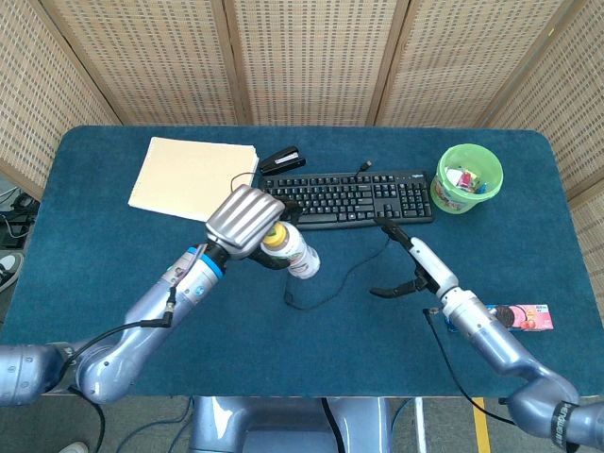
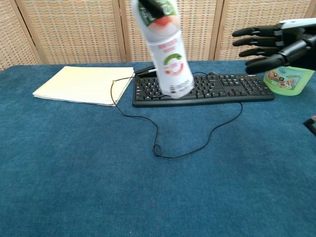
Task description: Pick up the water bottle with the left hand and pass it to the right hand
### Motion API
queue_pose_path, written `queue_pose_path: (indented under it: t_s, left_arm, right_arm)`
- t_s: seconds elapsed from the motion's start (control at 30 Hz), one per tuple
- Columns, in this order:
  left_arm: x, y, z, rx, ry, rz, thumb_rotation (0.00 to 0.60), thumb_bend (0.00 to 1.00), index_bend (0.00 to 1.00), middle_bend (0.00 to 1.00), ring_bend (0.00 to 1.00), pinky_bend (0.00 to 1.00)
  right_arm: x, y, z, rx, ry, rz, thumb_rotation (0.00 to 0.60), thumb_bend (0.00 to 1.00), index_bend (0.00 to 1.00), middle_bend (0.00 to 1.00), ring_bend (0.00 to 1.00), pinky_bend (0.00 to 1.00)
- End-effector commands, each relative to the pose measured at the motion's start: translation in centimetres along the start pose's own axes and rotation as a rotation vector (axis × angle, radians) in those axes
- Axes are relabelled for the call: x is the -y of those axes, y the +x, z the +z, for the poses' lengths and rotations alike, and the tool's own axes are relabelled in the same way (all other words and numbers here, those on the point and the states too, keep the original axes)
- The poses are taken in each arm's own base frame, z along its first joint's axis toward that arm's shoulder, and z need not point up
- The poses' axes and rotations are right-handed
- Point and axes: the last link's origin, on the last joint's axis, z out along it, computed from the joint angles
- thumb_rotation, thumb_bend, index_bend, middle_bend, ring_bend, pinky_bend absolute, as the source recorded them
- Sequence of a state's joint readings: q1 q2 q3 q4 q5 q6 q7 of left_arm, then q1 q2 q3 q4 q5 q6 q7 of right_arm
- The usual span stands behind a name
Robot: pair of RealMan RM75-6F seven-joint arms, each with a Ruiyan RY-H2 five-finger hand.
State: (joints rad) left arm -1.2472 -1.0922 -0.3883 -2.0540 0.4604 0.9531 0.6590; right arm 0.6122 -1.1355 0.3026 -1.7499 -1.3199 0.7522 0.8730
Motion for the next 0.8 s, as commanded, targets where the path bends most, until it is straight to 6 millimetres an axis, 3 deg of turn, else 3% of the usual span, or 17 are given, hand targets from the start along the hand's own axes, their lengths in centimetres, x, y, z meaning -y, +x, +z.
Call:
queue_pose_path:
  t_s: [0.03,0.47,0.53,0.6,0.63,0.7,0.77,0.8]
  left_arm:
    - [-2.2,0.1,1.7,-0.01,-0.003,-0.022,0.6,0.55,0.76,0.6,0.56,0.7]
    - [-6.9,0.4,5.0,-0.022,-0.027,-0.032,0.6,0.55,0.76,0.61,0.56,0.7]
    - [-7.4,0.5,5.3,-0.025,-0.031,-0.036,0.6,0.55,0.76,0.61,0.56,0.7]
    - [-7.8,0.6,5.5,-0.028,-0.032,-0.043,0.6,0.55,0.76,0.61,0.56,0.7]
    - [-8.0,0.6,5.5,-0.028,-0.032,-0.045,0.6,0.55,0.76,0.61,0.56,0.7]
    - [-8.3,0.7,5.5,-0.027,-0.035,-0.049,0.6,0.55,0.76,0.61,0.56,0.7]
    - [-8.4,0.6,5.4,-0.027,-0.04,-0.051,0.6,0.55,0.76,0.61,0.56,0.7]
    - [-8.4,0.6,5.4,-0.029,-0.039,-0.055,0.6,0.55,0.76,0.61,0.56,0.7]
  right_arm:
    - [0.9,-1.2,1.6,0.028,0.019,0.026,0.6,0.0,0.0,0.0,0.0,0.0]
    - [3.9,-4.4,5.1,0.091,0.068,0.075,0.6,0.0,0.02,0.0,0.0,0.0]
    - [4.1,-4.5,5.4,0.086,0.071,0.075,0.6,0.0,0.07,0.02,0.0,0.0]
    - [4.1,-4.6,5.9,0.062,0.07,0.081,0.6,0.0,0.25,0.21,0.11,0.01]
    - [4.0,-4.5,6.1,0.039,0.069,0.083,0.6,0.02,0.33,0.31,0.21,0.07]
    - [3.8,-4.2,6.6,-0.041,0.07,0.076,0.6,0.17,0.56,0.55,0.55,0.45]
    - [3.9,-4.3,6.7,-0.1,0.06,0.113,0.6,0.32,0.66,0.62,0.72,0.7]
    - [3.9,-4.2,6.5,-0.104,0.052,0.117,0.6,0.37,0.69,0.64,0.78,0.75]
